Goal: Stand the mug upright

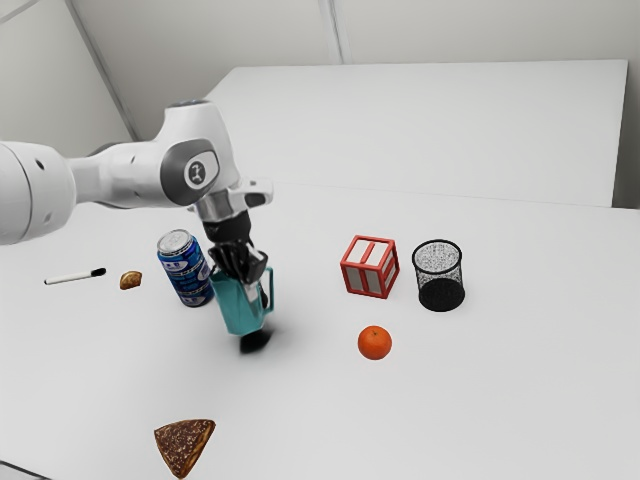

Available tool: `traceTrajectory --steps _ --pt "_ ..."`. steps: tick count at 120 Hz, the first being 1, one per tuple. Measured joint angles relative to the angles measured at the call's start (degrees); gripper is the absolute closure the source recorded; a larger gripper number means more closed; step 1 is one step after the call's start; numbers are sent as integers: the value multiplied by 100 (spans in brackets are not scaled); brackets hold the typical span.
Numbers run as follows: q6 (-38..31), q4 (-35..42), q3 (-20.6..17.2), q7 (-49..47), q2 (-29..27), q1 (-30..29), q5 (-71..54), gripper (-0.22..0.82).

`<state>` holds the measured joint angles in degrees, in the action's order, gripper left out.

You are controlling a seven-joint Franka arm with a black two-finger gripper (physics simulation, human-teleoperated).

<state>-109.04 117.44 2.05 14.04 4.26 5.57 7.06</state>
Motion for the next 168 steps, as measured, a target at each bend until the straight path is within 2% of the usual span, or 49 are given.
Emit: traceTrajectory --steps 75,122,168 --pt "-906 370 -551 -1424 -221 107 -122 79" --pt "-1933 555 -634 -1931 -138 173 -698 78" --pt "-2244 616 -644 -2227 141 222 -740 78"
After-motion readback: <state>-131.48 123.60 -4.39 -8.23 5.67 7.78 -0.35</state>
